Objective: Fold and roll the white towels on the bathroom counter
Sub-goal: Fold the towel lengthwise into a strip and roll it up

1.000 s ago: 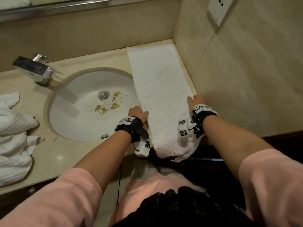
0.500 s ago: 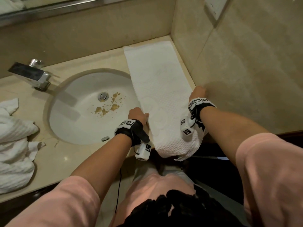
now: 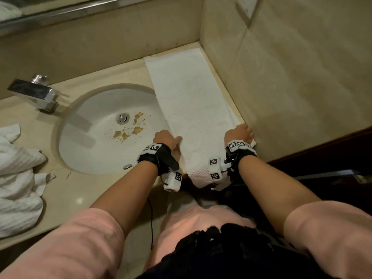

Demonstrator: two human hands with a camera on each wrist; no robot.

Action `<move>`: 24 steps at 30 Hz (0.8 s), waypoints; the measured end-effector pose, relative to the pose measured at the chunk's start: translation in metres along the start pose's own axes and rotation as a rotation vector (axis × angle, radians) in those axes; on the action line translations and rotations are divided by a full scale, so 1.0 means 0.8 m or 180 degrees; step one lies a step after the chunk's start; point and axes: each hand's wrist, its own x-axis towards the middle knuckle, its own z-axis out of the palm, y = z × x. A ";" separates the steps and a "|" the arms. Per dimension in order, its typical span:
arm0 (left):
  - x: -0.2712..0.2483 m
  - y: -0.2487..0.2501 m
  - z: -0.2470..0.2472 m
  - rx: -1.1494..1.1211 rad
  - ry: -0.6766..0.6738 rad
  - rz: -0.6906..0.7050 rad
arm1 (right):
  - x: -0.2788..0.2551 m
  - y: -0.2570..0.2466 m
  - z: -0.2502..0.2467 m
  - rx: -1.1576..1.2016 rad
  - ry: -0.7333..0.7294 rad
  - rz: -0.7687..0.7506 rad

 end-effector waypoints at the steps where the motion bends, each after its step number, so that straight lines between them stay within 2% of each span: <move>1: -0.004 0.000 0.002 -0.0027 -0.0033 0.0003 | -0.006 0.008 0.001 0.0044 0.0058 0.0042; 8: -0.054 -0.011 0.034 -0.0206 -0.0226 -0.0051 | -0.038 0.074 -0.002 0.0458 0.0109 0.0261; 14: -0.091 -0.014 0.065 -0.0574 -0.0154 -0.0139 | -0.054 0.110 0.005 0.0741 0.0052 -0.0063; 17: -0.103 -0.013 0.072 -0.0754 -0.0102 -0.0173 | -0.057 0.117 0.008 0.0922 -0.0096 -0.0030; 24: -0.115 -0.001 0.082 -0.0255 -0.0161 -0.0101 | -0.050 0.111 0.004 0.0829 -0.0140 -0.0002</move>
